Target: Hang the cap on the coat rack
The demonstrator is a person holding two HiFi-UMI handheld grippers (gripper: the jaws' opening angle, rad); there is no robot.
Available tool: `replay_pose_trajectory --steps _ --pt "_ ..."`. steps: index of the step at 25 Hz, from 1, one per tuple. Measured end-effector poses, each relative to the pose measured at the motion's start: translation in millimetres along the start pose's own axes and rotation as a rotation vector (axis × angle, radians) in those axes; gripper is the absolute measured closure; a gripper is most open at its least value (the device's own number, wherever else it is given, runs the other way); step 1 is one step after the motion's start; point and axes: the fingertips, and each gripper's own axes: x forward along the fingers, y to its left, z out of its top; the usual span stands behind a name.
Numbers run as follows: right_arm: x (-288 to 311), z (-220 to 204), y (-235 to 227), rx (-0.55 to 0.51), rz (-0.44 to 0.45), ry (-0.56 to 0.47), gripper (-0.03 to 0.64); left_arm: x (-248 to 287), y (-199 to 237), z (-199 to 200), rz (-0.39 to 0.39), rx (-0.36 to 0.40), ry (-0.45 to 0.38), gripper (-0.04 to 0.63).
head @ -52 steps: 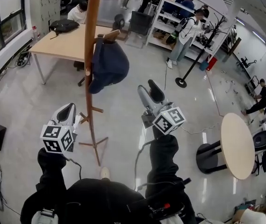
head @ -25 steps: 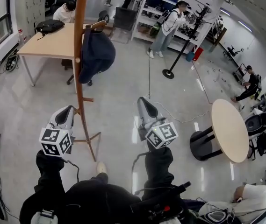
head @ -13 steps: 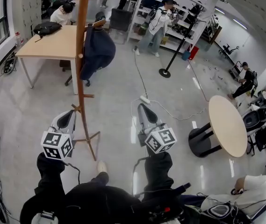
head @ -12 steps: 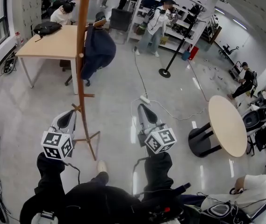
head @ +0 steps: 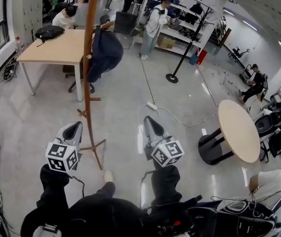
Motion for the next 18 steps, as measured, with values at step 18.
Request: replay_pose_trajectory --steps 18 --pt "-17 -10 19 -0.006 -0.021 0.012 0.615 -19 -6 -2 -0.035 0.021 -0.016 0.594"
